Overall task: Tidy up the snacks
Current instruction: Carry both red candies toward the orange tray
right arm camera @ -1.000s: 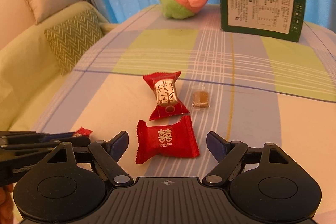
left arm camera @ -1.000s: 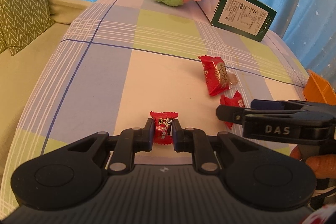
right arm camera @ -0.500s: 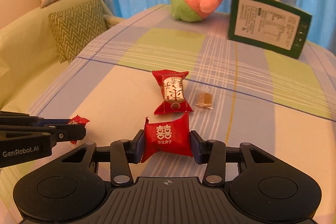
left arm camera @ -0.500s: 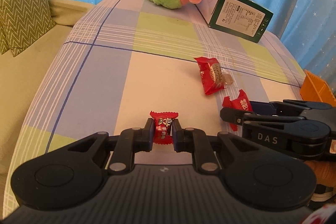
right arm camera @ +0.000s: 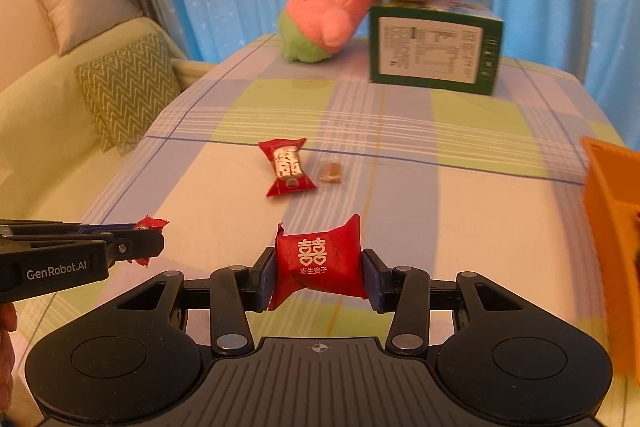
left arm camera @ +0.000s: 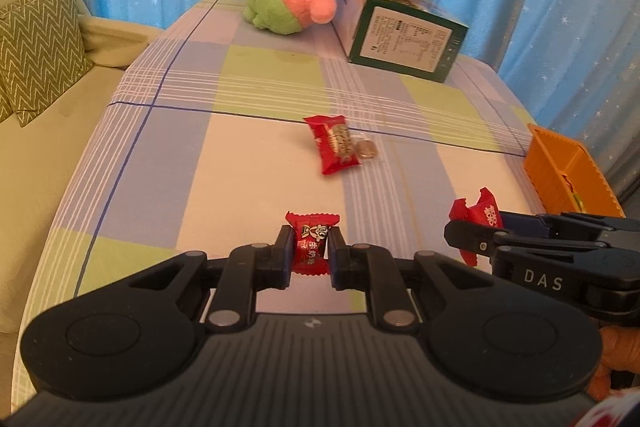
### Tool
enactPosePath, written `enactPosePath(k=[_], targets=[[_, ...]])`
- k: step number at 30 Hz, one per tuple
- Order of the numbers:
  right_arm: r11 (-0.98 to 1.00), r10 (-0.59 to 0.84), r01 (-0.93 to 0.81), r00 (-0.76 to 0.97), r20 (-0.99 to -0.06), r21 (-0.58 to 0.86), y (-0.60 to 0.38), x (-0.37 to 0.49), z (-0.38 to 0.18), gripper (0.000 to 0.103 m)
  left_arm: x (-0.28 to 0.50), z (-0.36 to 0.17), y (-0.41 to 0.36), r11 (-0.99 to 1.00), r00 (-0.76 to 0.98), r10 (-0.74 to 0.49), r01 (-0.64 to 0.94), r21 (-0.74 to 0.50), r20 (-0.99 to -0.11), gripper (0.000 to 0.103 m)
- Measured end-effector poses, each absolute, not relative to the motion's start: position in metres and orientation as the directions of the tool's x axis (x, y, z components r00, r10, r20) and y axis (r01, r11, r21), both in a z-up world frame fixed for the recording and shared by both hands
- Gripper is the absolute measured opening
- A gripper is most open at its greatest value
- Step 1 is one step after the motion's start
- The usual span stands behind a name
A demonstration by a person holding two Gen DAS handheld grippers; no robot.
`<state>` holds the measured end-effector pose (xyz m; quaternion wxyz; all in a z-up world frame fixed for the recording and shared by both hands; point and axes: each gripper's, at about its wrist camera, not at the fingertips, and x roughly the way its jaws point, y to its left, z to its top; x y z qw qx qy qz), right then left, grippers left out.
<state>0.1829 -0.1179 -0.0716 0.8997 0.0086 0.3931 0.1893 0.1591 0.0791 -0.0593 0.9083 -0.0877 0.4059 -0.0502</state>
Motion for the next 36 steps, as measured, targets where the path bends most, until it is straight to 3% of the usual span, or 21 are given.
enactPosePath(k=[17,36], targets=[[0.964,0.264,-0.202,0.662,-0.701,0.172,-0.193,0.105,-0.028,0.045,0.099,-0.011,0.015,0.973,0.669,-0.223,0.105,-0.207,-0.709,0.015],[0.982,0.165,-0.051,0.716,-0.678,0.185,-0.283,0.061,-0.005,0.045,0.087,0.010,-0.062,0.945,0.645,-0.327,0.223,-0.240,-0.691,0.015]])
